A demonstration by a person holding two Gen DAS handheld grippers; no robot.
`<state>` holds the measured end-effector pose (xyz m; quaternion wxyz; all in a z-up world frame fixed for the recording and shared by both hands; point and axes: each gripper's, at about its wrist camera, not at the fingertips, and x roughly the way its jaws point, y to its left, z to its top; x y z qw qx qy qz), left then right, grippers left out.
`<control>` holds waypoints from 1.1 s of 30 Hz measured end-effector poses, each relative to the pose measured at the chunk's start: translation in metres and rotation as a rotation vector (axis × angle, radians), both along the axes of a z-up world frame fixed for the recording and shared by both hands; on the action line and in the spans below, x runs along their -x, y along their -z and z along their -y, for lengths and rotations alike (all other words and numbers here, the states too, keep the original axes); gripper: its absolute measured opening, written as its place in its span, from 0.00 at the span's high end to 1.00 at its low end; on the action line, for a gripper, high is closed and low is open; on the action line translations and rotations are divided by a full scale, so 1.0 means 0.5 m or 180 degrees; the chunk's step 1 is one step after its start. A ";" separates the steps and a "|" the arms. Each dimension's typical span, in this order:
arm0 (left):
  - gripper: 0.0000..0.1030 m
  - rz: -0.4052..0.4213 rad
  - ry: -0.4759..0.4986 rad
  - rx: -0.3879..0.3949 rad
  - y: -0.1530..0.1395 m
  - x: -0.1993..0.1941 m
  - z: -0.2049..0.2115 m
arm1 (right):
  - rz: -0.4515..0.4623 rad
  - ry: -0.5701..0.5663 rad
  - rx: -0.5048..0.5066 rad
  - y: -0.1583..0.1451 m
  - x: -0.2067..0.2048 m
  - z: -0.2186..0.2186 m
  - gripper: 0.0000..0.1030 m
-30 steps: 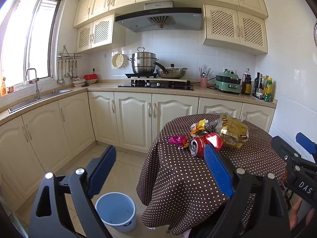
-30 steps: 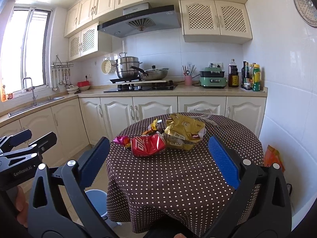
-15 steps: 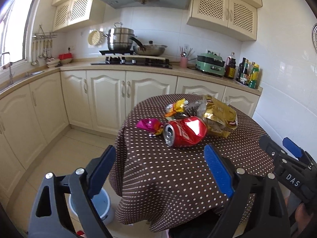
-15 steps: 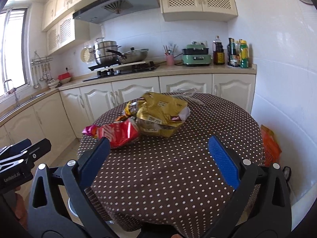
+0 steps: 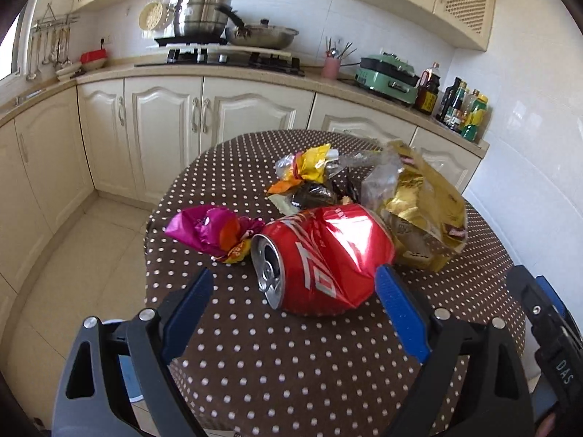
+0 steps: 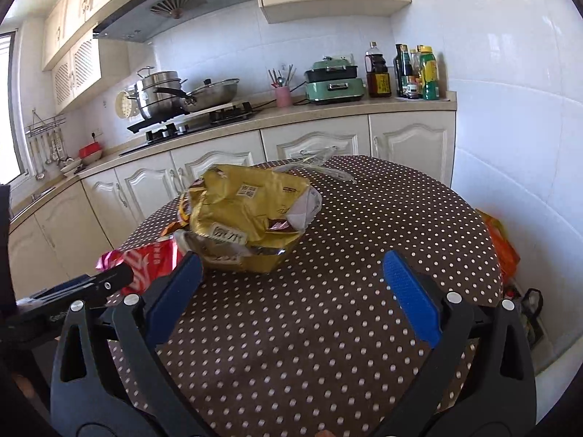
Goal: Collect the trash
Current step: 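Grasp the red can with the left tool while the right tool grasps the gold snack bag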
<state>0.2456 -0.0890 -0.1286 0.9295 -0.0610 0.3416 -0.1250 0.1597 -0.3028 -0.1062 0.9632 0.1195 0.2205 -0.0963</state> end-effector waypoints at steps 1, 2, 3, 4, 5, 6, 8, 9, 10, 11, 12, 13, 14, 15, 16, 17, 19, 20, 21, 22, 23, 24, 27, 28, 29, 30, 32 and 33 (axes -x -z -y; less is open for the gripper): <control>0.15 -0.0047 -0.0024 0.0002 0.006 -0.013 0.002 | -0.0016 0.0003 -0.0007 0.001 -0.007 0.001 0.05; 0.15 -0.0082 -0.0035 -0.0006 0.010 -0.023 0.002 | -0.0040 0.0010 -0.0013 0.002 -0.017 0.004 0.05; 0.19 -0.0096 -0.0036 -0.0010 0.012 -0.030 0.004 | -0.0058 0.0011 -0.0012 0.002 -0.025 0.007 0.05; 0.30 -0.0115 -0.0031 0.0008 0.014 -0.037 0.005 | -0.0067 0.0018 -0.0022 0.002 -0.033 0.010 0.05; 0.38 -0.0158 -0.0001 0.0039 0.017 -0.042 0.005 | -0.0075 0.0032 -0.0047 0.003 -0.040 0.015 0.05; 0.52 -0.0205 0.0031 0.0069 0.019 -0.048 0.008 | -0.0081 0.0034 -0.0071 0.003 -0.046 0.019 0.05; 0.56 -0.0250 0.0061 0.0115 0.024 -0.056 0.010 | -0.0103 0.0046 -0.0140 0.004 -0.062 0.030 0.05; 0.57 -0.0232 0.0071 0.0123 0.024 -0.053 0.008 | -0.0114 0.0068 -0.0174 0.005 -0.070 0.036 0.05; 0.62 -0.0202 0.0080 0.0152 0.022 -0.049 0.007 | -0.0128 0.0082 -0.0203 0.006 -0.080 0.044 0.05; 0.67 -0.0173 0.0082 0.0169 0.019 -0.043 0.006 | -0.0149 0.0094 -0.0229 0.010 -0.088 0.048 0.05; 0.67 -0.0127 0.0107 0.0204 0.014 -0.036 0.004 | -0.0164 0.0099 -0.0285 0.012 -0.096 0.056 0.05; 0.68 -0.0097 0.0119 0.0237 0.010 -0.028 0.001 | -0.0195 0.0086 -0.0429 0.016 -0.110 0.069 0.05; 0.68 -0.0062 0.0128 0.0264 0.007 -0.020 -0.001 | -0.0204 0.0079 -0.0512 0.019 -0.116 0.076 0.05; 0.69 -0.0025 0.0133 0.0290 0.003 -0.014 -0.003 | -0.0212 0.0087 -0.0601 0.023 -0.126 0.084 0.05; 0.72 0.0017 0.0156 0.0326 -0.001 -0.005 -0.005 | -0.0235 0.0109 -0.0664 0.027 -0.136 0.093 0.05; 0.73 0.0049 0.0175 0.0354 -0.005 0.000 -0.006 | -0.0294 0.0111 -0.0732 0.033 -0.150 0.101 0.05; 0.75 0.0098 0.0221 0.0334 -0.013 0.011 -0.002 | -0.0347 0.0045 -0.0938 0.045 -0.168 0.114 0.06; 0.75 0.0116 0.0248 0.0298 -0.013 0.015 0.001 | -0.0410 0.0013 -0.1018 0.053 -0.180 0.119 0.07; 0.75 0.0129 0.0244 0.0285 -0.012 0.018 0.001 | -0.0464 -0.0023 -0.1061 0.059 -0.190 0.121 0.14; 0.74 0.0119 0.0232 0.0310 -0.009 0.019 -0.002 | -0.0492 -0.0048 -0.1088 0.064 -0.195 0.121 0.20; 0.74 0.0105 0.0258 0.0318 -0.008 0.019 -0.003 | -0.0533 -0.0089 -0.1129 0.071 -0.202 0.122 0.36; 0.74 0.0088 0.0290 0.0318 -0.004 0.019 -0.003 | -0.0547 -0.0171 -0.1202 0.075 -0.205 0.123 0.58; 0.71 0.0074 0.0292 0.0248 0.004 0.021 -0.004 | -0.0497 -0.0282 -0.1200 0.072 -0.195 0.115 0.79; 0.65 0.0062 0.0277 0.0217 0.006 0.021 -0.002 | -0.0455 -0.0292 -0.1164 0.067 -0.186 0.112 0.81; 0.61 0.0045 0.0249 0.0203 0.010 0.021 -0.003 | -0.0382 -0.0279 -0.1066 0.057 -0.168 0.107 0.84; 0.58 0.0033 0.0242 0.0207 0.011 0.020 -0.003 | -0.0313 -0.0240 -0.0945 0.048 -0.148 0.101 0.86; 0.51 -0.0001 0.0205 0.0175 0.019 0.017 -0.004 | -0.0132 -0.0132 -0.0676 0.024 -0.107 0.087 0.87; 0.48 -0.0013 0.0203 0.0164 0.023 0.018 -0.004 | -0.0073 -0.0070 -0.0549 0.016 -0.090 0.081 0.87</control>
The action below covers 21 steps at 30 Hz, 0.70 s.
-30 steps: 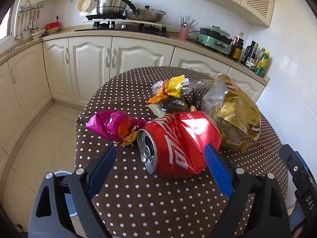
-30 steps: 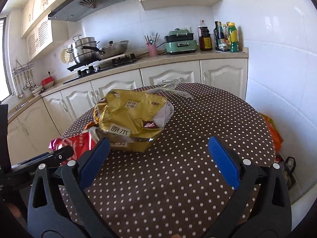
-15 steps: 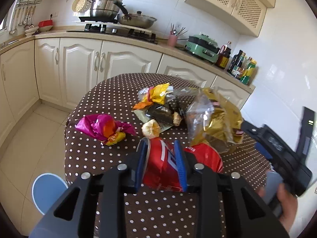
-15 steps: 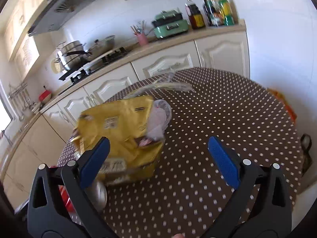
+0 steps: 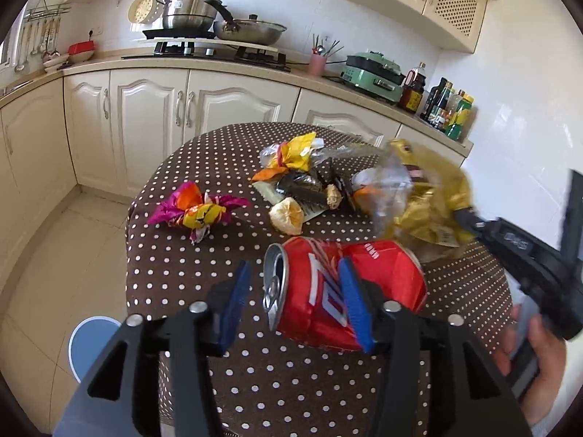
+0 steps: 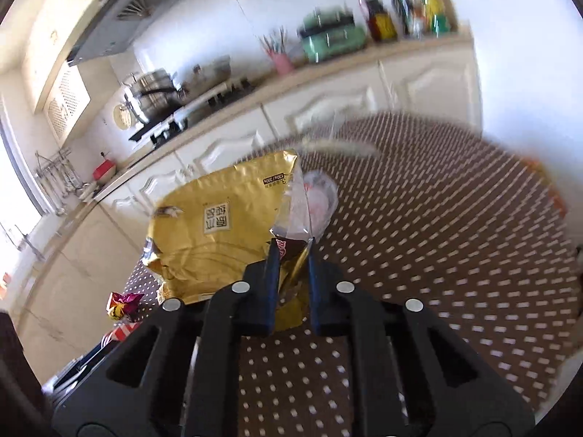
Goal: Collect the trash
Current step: 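Grasp the red can with the left tool while the right tool grasps the gold snack bag, then carry can and bag over the blue bucket and open both tools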
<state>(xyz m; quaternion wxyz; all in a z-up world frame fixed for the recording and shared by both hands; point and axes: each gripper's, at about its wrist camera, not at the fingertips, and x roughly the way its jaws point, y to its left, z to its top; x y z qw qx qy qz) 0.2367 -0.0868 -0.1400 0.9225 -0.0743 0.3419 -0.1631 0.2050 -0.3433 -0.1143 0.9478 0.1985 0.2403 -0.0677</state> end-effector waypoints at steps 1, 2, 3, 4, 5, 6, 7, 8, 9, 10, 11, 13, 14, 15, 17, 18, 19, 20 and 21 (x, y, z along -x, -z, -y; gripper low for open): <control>0.48 -0.0020 0.0005 0.0002 0.005 0.000 0.001 | 0.0054 0.0041 0.0098 -0.006 0.017 -0.006 0.87; 0.48 -0.0049 0.0020 0.0018 0.009 0.000 0.001 | 0.0101 0.0064 0.0157 -0.009 0.035 -0.012 0.88; 0.48 -0.0085 0.0042 0.0041 0.013 -0.001 0.004 | 0.0108 0.0076 0.0217 -0.006 0.050 -0.019 0.88; 0.49 -0.0145 0.0071 0.0067 0.018 -0.005 0.008 | 0.0103 0.0077 0.0250 -0.003 0.055 -0.022 0.88; 0.50 -0.0176 0.0105 0.0088 0.023 -0.006 0.010 | 0.0083 0.0071 0.0275 0.006 0.065 -0.027 0.88; 0.51 -0.0171 0.0122 0.0103 0.025 -0.007 0.013 | 0.0069 0.0069 0.0277 0.012 0.071 -0.028 0.88; 0.54 -0.0154 0.0101 0.0117 0.024 -0.006 0.014 | 0.0053 0.0076 0.0289 0.018 0.078 -0.028 0.88; 0.55 -0.0151 0.0096 0.0141 0.024 -0.005 0.013 | 0.0043 0.0089 0.0304 0.024 0.085 -0.028 0.88; 0.58 -0.0136 0.0088 0.0192 0.022 -0.002 0.011 | 0.0042 0.0092 0.0308 0.027 0.089 -0.029 0.88; 0.60 -0.0110 0.0073 0.0217 0.021 0.002 0.011 | 0.0049 0.0089 0.0319 0.026 0.096 -0.029 0.88; 0.60 -0.0074 0.0056 0.0215 0.018 0.008 0.011 | 0.0055 0.0082 0.0335 0.023 0.097 -0.033 0.89; 0.61 0.0017 0.0024 0.0230 0.009 0.023 0.009 | 0.0090 0.0056 0.0401 0.014 0.105 -0.044 0.89; 0.61 0.0052 0.0005 0.0245 0.004 0.029 0.008 | 0.0118 0.0044 0.0432 0.008 0.110 -0.050 0.89; 0.61 0.0086 -0.0008 0.0256 -0.001 0.035 0.004 | 0.0152 0.0037 0.0456 0.001 0.116 -0.055 0.89; 0.62 0.0141 -0.0023 0.0324 -0.013 0.049 -0.011 | 0.0231 0.0016 0.0487 -0.014 0.128 -0.067 0.89; 0.62 0.0167 -0.0030 0.0360 -0.018 0.056 -0.020 | 0.0258 -0.0001 0.0505 -0.022 0.131 -0.074 0.89; 0.62 0.0208 -0.0063 0.0398 -0.026 0.066 -0.034 | 0.0302 -0.0045 0.0503 -0.031 0.137 -0.082 0.89; 0.62 0.0235 -0.0083 0.0411 -0.031 0.074 -0.044 | 0.0323 -0.0070 0.0509 -0.040 0.134 -0.092 0.89; 0.62 0.0276 -0.0145 0.0438 -0.039 0.085 -0.062 | 0.0350 -0.0106 0.0528 -0.048 0.135 -0.104 0.89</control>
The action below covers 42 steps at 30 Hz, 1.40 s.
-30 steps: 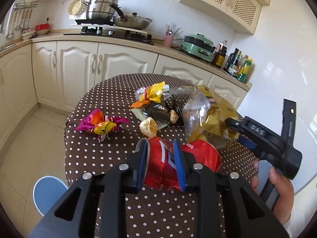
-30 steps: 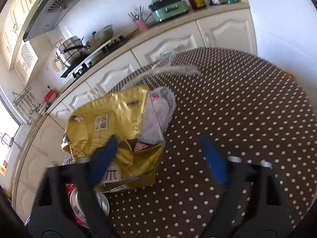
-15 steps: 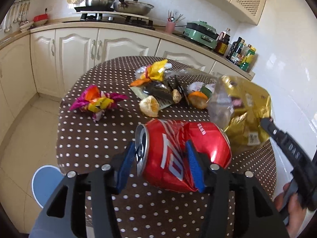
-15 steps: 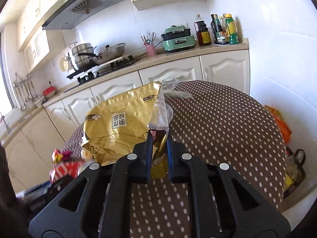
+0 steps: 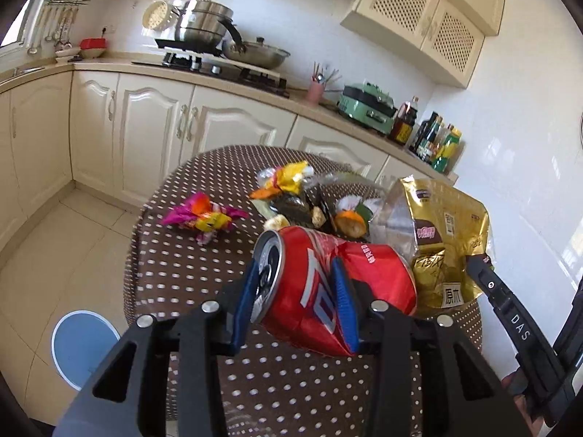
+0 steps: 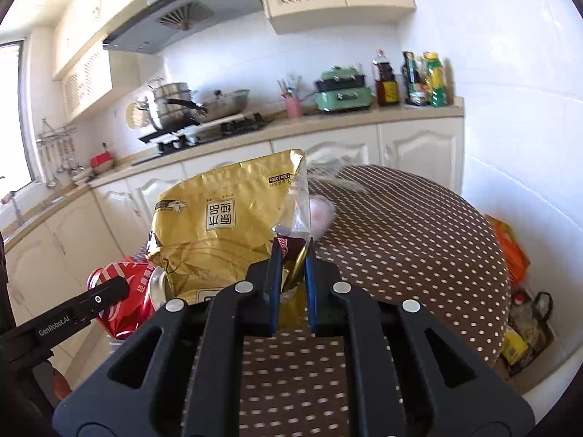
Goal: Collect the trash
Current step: 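Carry can and bag over the blue bucket and open both tools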
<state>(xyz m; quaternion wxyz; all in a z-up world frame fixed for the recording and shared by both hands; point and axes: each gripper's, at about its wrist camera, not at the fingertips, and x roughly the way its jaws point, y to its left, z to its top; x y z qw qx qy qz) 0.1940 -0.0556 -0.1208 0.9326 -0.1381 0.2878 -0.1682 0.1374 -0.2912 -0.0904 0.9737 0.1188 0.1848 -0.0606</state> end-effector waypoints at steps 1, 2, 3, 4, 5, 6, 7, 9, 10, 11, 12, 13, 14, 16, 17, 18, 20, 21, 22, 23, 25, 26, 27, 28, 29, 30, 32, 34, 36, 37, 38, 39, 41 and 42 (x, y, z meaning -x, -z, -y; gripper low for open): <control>0.62 0.0020 -0.0046 0.0027 -0.005 0.009 -0.016 | 0.0030 -0.0064 0.0013 -0.009 0.001 -0.017 0.89; 0.62 0.0052 -0.0102 0.0045 -0.011 0.020 -0.034 | 0.0044 -0.0115 0.0017 -0.016 0.001 -0.029 0.89; 0.62 0.0108 -0.0192 0.0039 -0.018 0.034 -0.058 | 0.0066 -0.0188 0.0029 -0.023 0.000 -0.048 0.89; 0.62 0.0149 -0.0273 0.0024 -0.022 0.045 -0.077 | 0.0091 -0.0287 0.0052 -0.030 -0.002 -0.073 0.89; 0.62 0.0184 -0.0354 0.0022 -0.026 0.058 -0.101 | 0.0117 -0.0390 0.0060 -0.037 -0.003 -0.100 0.89; 0.62 0.0210 -0.0424 0.0033 -0.029 0.070 -0.127 | 0.0142 -0.0494 0.0072 -0.042 -0.006 -0.129 0.89; 0.62 0.0240 -0.0554 0.0033 -0.031 0.083 -0.160 | 0.0156 -0.0574 0.0087 -0.044 -0.008 -0.152 0.89; 0.62 0.0253 -0.0849 0.0033 -0.030 0.110 -0.232 | 0.0149 -0.0827 0.0120 -0.042 -0.022 -0.223 0.89; 0.62 0.0246 -0.0967 0.0028 -0.027 0.119 -0.261 | 0.0135 -0.0942 0.0130 -0.038 -0.029 -0.255 0.89; 0.62 0.0233 -0.1097 -0.0001 -0.022 0.127 -0.290 | 0.0108 -0.1102 0.0157 -0.031 -0.039 -0.301 0.89; 0.62 0.0196 -0.1270 -0.0074 -0.012 0.135 -0.328 | 0.0079 -0.1214 0.0174 -0.025 -0.047 -0.335 0.89; 0.62 0.0160 -0.1377 -0.0102 -0.005 0.141 -0.355 | 0.0037 -0.1332 0.0188 -0.015 -0.056 -0.371 0.89; 0.62 0.0084 -0.1522 -0.0135 0.010 0.144 -0.391 | -0.0024 -0.1491 0.0194 0.000 -0.066 -0.417 0.89; 0.62 -0.0081 -0.1778 -0.0253 0.045 0.141 -0.454 | -0.0161 -0.1726 0.0284 0.035 -0.088 -0.499 0.89; 0.62 -0.0127 -0.1871 -0.0285 0.057 0.141 -0.476 | -0.0239 -0.1825 0.0318 0.056 -0.099 -0.534 0.89; 0.62 -0.0239 -0.1993 -0.0348 0.084 0.134 -0.511 | -0.0299 -0.1890 0.0340 0.073 -0.108 -0.560 0.89; 0.62 -0.0421 -0.2121 -0.0398 0.132 0.122 -0.558 | -0.0471 -0.2022 0.0469 0.126 -0.136 -0.627 0.89; 0.62 -0.0580 -0.2185 -0.0417 0.170 0.107 -0.588 | -0.0560 -0.2069 0.0530 0.156 -0.151 -0.655 0.89; 0.62 -0.0673 -0.2204 -0.0397 0.194 0.094 -0.608 | -0.0676 -0.2103 0.0596 0.192 -0.172 -0.684 0.89; 0.62 -0.0797 -0.2246 -0.0369 0.230 0.079 -0.633 | -0.0789 -0.2114 0.0661 0.224 -0.191 -0.706 0.89; 0.62 -0.1017 -0.2300 -0.0361 0.287 0.049 -0.669 | -0.1027 -0.2146 0.0775 0.299 -0.226 -0.751 0.89; 0.62 -0.1091 -0.2320 -0.0347 0.313 0.035 -0.682 | -0.1199 -0.2144 0.0877 0.355 -0.252 -0.777 0.89; 0.62 -0.1161 -0.2336 -0.0343 0.337 0.020 -0.698 | -0.1278 -0.2136 0.0931 0.387 -0.261 -0.793 0.89; 0.62 -0.1278 -0.2376 -0.0369 0.366 -0.003 -0.711 | -0.1387 -0.2136 0.0976 0.425 -0.278 -0.806 0.89; 0.62 -0.1347 -0.2410 -0.0371 0.389 -0.016 -0.722 | -0.1544 -0.2120 0.1056 0.475 -0.299 -0.823 0.89; 0.62 -0.1404 -0.2443 -0.0373 0.411 -0.027 -0.728 | -0.1656 -0.2117 0.1107 0.513 -0.311 -0.833 0.89; 0.62 -0.1632 -0.2508 -0.0448 0.464 -0.060 -0.741 | -0.1893 -0.2120 0.1169 0.596 -0.336 -0.855 0.89; 0.62 -0.1811 -0.2546 -0.0384 0.514 -0.084 -0.754 | -0.2112 -0.2144 0.1159 0.658 -0.361 -0.871 0.89; 0.62 -0.1965 -0.2528 -0.0344 0.560 -0.105 -0.760 | -0.2338 -0.2206 0.1031 0.725 -0.389 -0.886 0.89; 0.62 -0.2062 -0.2512 -0.0329 0.590 -0.111 -0.765 | -0.2419 -0.2237 0.0997 0.752 -0.401 -0.895 0.89; 0.62 -0.2117 -0.2498 -0.0304 0.606 -0.122 -0.766 | -0.2467 -0.2255 0.0963 0.769 -0.418 -0.898 0.89; 0.62 -0.2163 -0.2491 -0.0286 0.622 -0.129 -0.770 | -0.2499 -0.2277 0.0921 0.783 -0.429 -0.902 0.89; 0.62 -0.2243 -0.2478 -0.0268 0.652 -0.143 -0.776 | -0.2551 -0.2367 0.0833 0.808 -0.463 -0.910 0.88; 0.62 -0.2270 -0.2469 -0.0252 0.663 -0.148 -0.778 | -0.2569 -0.2417 0.0761 0.818 -0.469 -0.913 0.88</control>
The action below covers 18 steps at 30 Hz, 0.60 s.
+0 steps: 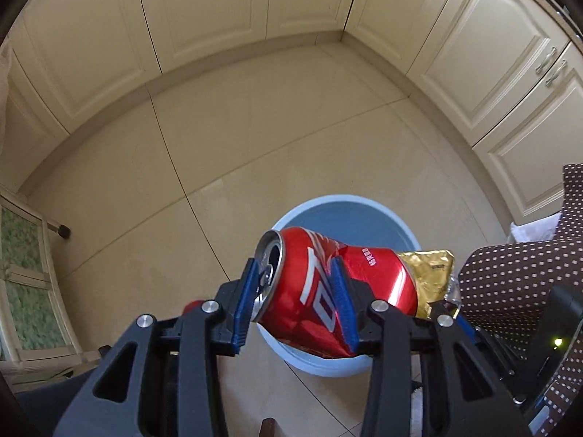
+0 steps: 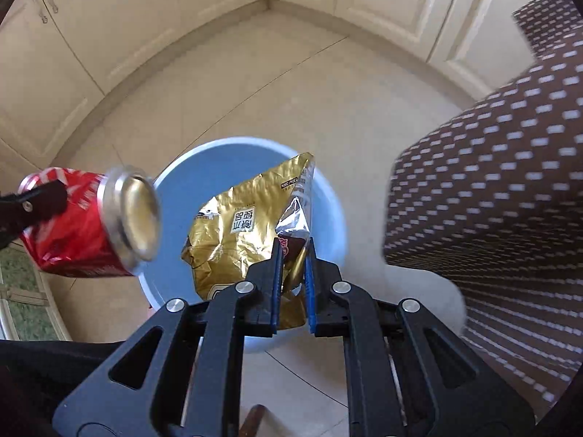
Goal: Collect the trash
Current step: 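Carry can and bag over the blue bucket and open both tools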
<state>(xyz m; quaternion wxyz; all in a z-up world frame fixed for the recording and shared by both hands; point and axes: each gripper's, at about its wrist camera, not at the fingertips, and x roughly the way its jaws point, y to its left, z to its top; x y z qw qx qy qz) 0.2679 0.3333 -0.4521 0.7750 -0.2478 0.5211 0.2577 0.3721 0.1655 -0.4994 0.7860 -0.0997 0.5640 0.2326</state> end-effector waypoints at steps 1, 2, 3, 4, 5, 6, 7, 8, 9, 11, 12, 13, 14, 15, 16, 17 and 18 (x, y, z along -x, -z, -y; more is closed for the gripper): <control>0.62 -0.0026 0.0001 0.0022 0.012 -0.007 -0.001 | -0.0017 -0.0004 -0.0011 0.010 0.016 -0.006 0.87; 0.62 -0.0042 0.0001 0.0036 0.019 -0.010 -0.002 | -0.0062 -0.0018 -0.0021 0.017 0.010 -0.010 0.84; 0.61 -0.0049 0.0017 0.0066 0.027 -0.014 0.000 | -0.0091 -0.0022 -0.0016 0.022 0.005 -0.011 0.79; 0.61 -0.0054 0.0035 0.0084 0.028 -0.022 0.007 | -0.0086 -0.0021 0.0013 0.024 0.002 -0.010 0.75; 0.61 -0.0056 0.0051 0.0097 0.037 -0.020 0.007 | -0.0073 -0.0025 0.0024 0.030 0.005 -0.019 0.63; 0.61 -0.0060 0.0064 0.0100 0.041 -0.021 0.009 | -0.0046 -0.0025 0.0041 0.032 0.008 -0.022 0.50; 0.61 -0.0063 0.0091 0.0103 0.044 -0.023 0.014 | -0.0017 -0.0030 0.0040 0.034 0.017 -0.027 0.49; 0.61 -0.0058 0.0113 0.0112 0.057 -0.021 0.013 | -0.0008 -0.0038 0.0034 0.036 0.029 -0.028 0.49; 0.61 -0.0066 0.0131 0.0127 0.061 -0.025 0.015 | 0.0001 -0.0042 0.0038 0.037 0.037 -0.030 0.49; 0.61 -0.0094 0.0165 0.0129 0.070 -0.024 0.020 | 0.0034 -0.0048 0.0057 0.033 0.063 -0.024 0.49; 0.61 -0.0109 0.0177 0.0121 0.073 -0.021 0.023 | 0.0050 -0.0041 0.0069 0.029 0.065 -0.022 0.49; 0.60 -0.0115 0.0200 0.0138 0.075 -0.025 0.024 | 0.0063 -0.0035 0.0072 0.026 0.067 -0.015 0.49; 0.60 -0.0118 0.0212 0.0154 0.077 -0.027 0.027 | 0.0084 -0.0032 0.0075 0.018 0.067 -0.008 0.49; 0.60 -0.0123 0.0216 0.0156 0.076 -0.020 0.018 | 0.0095 -0.0034 0.0082 0.013 0.068 -0.006 0.49; 0.59 -0.0132 0.0221 0.0146 0.071 -0.017 0.026 | 0.0102 -0.0033 0.0082 0.009 0.070 -0.005 0.49; 0.59 -0.0137 0.0225 0.0145 0.070 -0.017 0.025 | 0.0114 -0.0021 0.0076 0.005 0.067 -0.002 0.49; 0.59 -0.0136 0.0233 0.0161 0.072 -0.019 0.028 | 0.0121 -0.0013 0.0075 0.001 0.068 0.001 0.49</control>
